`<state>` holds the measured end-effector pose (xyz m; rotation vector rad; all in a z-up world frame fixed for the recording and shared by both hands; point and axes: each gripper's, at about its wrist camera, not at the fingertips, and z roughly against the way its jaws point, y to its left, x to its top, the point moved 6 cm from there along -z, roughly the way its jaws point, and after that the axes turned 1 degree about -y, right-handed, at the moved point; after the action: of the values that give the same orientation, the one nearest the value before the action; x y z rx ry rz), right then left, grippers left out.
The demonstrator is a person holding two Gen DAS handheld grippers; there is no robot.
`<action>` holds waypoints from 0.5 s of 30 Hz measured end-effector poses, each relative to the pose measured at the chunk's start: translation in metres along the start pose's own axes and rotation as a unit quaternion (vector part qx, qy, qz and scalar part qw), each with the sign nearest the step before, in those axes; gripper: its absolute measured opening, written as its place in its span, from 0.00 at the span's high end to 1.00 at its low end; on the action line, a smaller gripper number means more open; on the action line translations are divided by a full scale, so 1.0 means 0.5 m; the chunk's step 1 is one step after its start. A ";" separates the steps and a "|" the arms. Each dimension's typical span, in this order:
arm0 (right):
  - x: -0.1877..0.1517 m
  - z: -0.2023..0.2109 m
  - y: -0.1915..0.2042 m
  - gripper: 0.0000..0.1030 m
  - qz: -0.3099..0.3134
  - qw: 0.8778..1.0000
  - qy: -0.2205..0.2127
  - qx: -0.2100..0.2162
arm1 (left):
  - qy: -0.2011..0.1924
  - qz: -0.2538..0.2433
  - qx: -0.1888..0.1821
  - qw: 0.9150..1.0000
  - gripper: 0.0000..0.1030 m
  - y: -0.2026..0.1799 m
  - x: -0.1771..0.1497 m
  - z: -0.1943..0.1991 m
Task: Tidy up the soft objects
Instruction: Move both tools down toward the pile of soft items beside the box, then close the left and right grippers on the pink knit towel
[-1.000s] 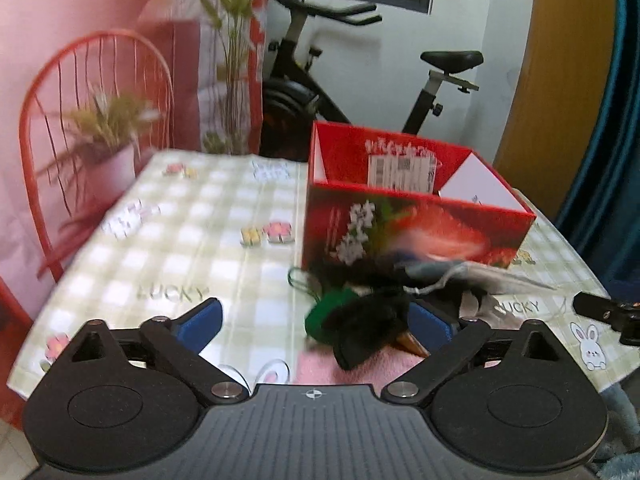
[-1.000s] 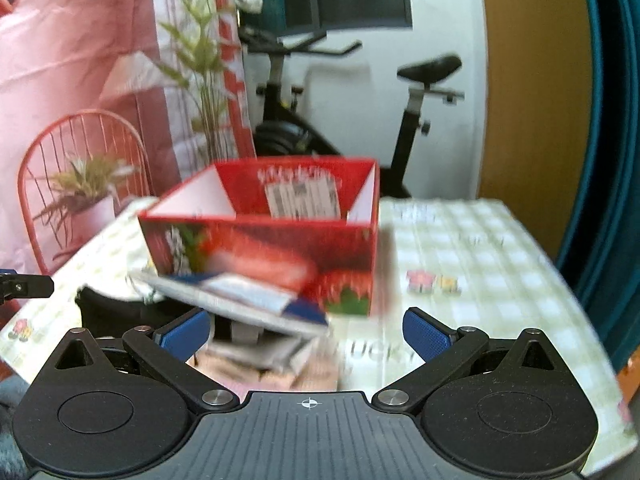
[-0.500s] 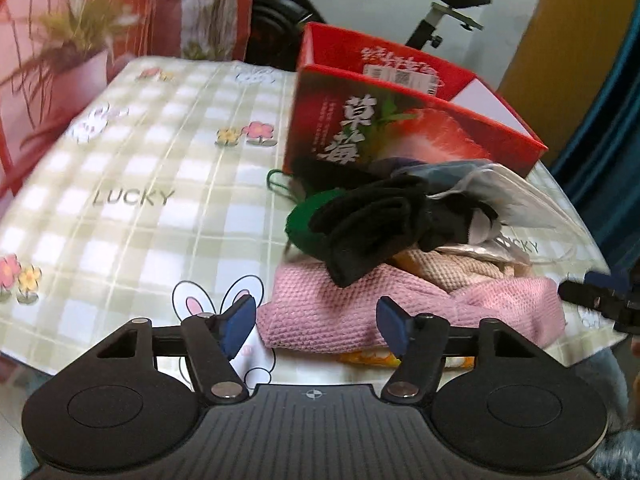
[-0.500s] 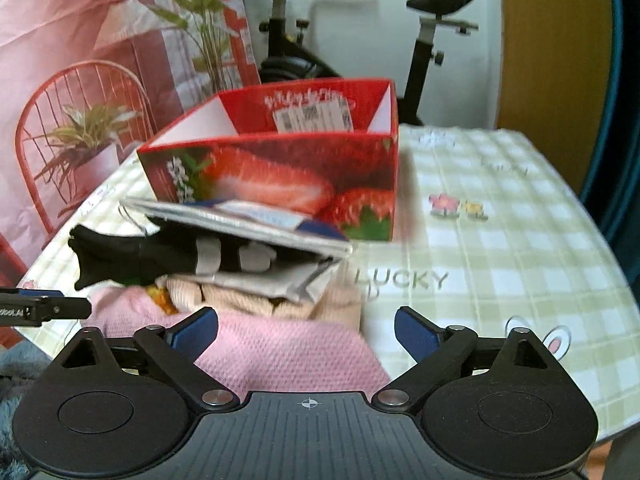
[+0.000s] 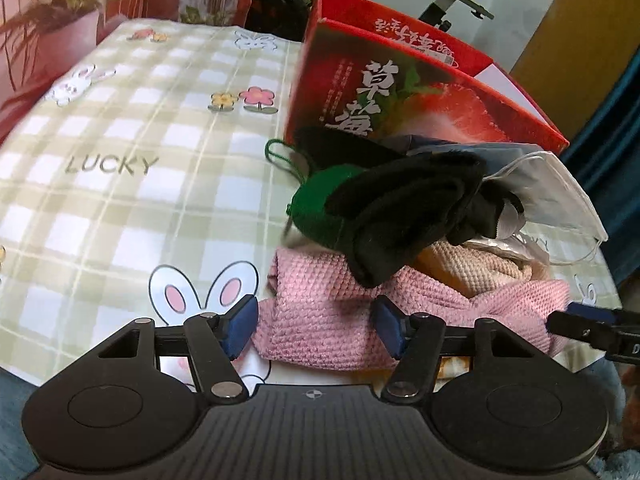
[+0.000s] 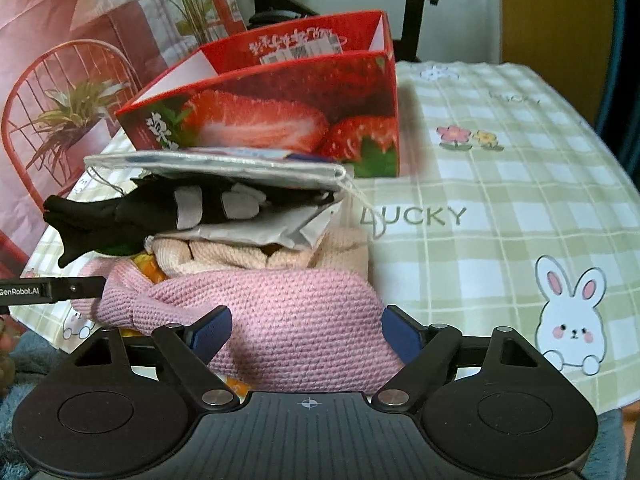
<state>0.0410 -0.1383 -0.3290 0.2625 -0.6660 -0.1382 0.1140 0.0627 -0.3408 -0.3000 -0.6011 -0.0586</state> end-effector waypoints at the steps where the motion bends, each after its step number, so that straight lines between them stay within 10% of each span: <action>1: -0.002 -0.004 0.001 0.25 0.000 1.000 0.003 0.003 | -0.001 0.006 -0.004 1.000 0.36 0.005 -0.002 0.000; 15: -0.007 -0.022 0.018 0.35 0.005 0.999 0.020 0.034 | -0.009 -0.025 -0.034 0.999 0.39 -0.025 -0.004 0.004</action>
<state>0.0454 -0.1271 -0.3369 0.3270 -0.6335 -0.1007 0.1095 0.0512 -0.3371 -0.3517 -0.6255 -0.1238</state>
